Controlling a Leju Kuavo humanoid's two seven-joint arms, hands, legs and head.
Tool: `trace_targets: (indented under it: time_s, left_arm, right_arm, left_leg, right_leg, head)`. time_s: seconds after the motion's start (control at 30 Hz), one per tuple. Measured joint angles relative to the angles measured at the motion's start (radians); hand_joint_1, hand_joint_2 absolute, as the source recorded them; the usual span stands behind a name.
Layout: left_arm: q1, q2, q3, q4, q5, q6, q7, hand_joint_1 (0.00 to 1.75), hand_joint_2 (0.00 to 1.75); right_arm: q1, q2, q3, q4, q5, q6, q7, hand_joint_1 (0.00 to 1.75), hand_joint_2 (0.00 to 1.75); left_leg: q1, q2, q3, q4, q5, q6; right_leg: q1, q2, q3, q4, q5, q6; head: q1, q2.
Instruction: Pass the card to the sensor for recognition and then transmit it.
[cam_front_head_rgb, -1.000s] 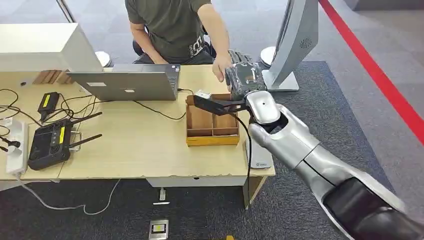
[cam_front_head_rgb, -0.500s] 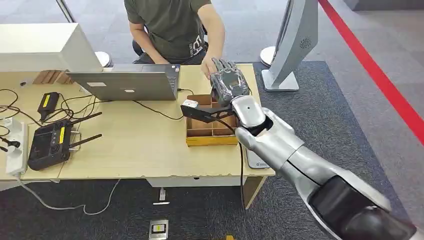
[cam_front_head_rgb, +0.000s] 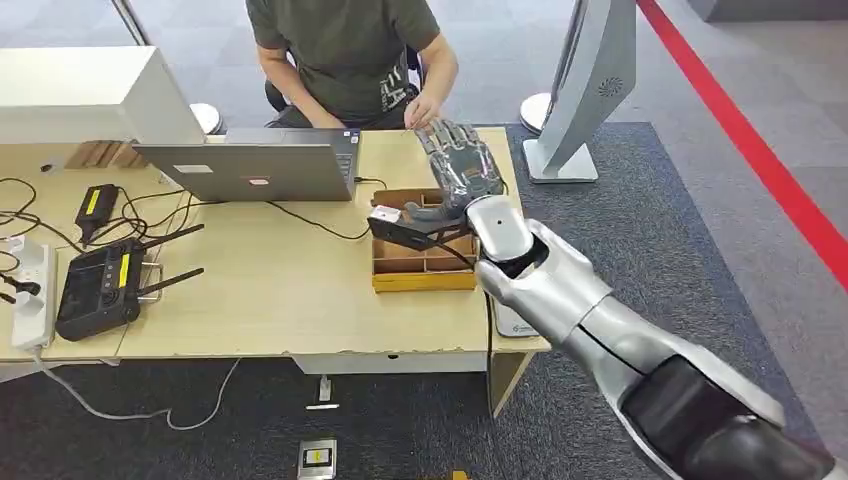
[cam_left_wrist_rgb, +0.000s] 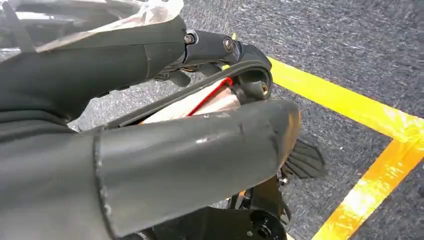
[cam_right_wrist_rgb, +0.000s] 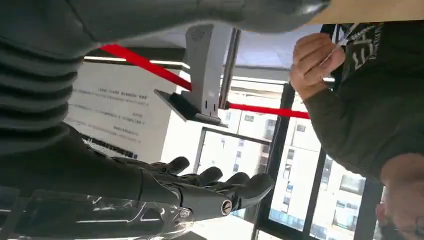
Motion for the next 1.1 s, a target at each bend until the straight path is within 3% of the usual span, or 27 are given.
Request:
trace_targets:
  time_s: [0.17,0.4,0.63,0.77,0.9,1.1]
  left_arm:
    - [0.001,0.000,0.000,0.000,-0.010,-0.023,-0.036,0.00,0.00]
    - [0.008,0.011,0.000,0.001,-0.019,-0.016,-0.010,0.00,0.00]
    - [0.010,0.021,0.000,0.001,-0.015,-0.004,-0.018,0.00,0.00]
    - [0.010,0.026,0.000,0.001,-0.014,-0.001,-0.023,0.00,0.00]
    - [0.010,0.032,0.000,0.001,-0.007,0.002,-0.026,0.00,0.00]
    - [0.007,0.035,0.000,0.001,-0.008,0.013,-0.023,0.00,0.00]
  right_arm:
    - [0.050,-0.065,-0.042,-0.112,-0.029,0.001,0.010,0.00,0.00]
    - [0.253,-0.232,-0.132,-0.424,-0.006,0.069,0.032,0.00,0.00]
    - [0.486,-0.382,-0.270,-0.726,-0.046,0.003,0.039,0.00,0.00]
    - [0.633,-0.443,-0.352,-0.866,-0.087,-0.032,0.059,0.00,0.00]
    - [0.749,-0.485,-0.399,-0.969,-0.150,-0.069,0.113,0.00,0.00]
    - [0.815,-0.516,-0.396,-1.045,-0.170,-0.152,0.141,0.00,0.00]
  left_leg:
    - [0.000,0.000,0.001,0.000,0.000,0.000]
    - [0.000,0.000,0.002,0.001,-0.002,0.000]
    - [0.000,0.000,0.003,0.000,-0.002,0.001]
    - [0.000,0.000,0.003,0.000,-0.003,0.001]
    - [0.000,0.001,0.003,0.000,-0.003,0.001]
    - [0.000,0.001,0.003,-0.001,-0.003,0.001]
  right_leg:
    - [0.000,0.000,0.000,-0.001,0.000,0.000]
    - [0.000,0.000,0.002,-0.003,0.000,0.000]
    - [0.000,0.000,0.003,-0.003,0.000,0.001]
    - [0.000,0.000,0.003,-0.003,-0.001,0.000]
    - [0.000,0.001,0.003,-0.003,-0.001,0.000]
    - [0.000,0.001,0.003,-0.003,-0.001,0.000]
  head:
    - [0.000,0.000]
    - [0.000,0.000]
    - [0.000,0.000]
    - [0.000,0.000]
    - [0.000,0.000]
    - [0.000,0.000]
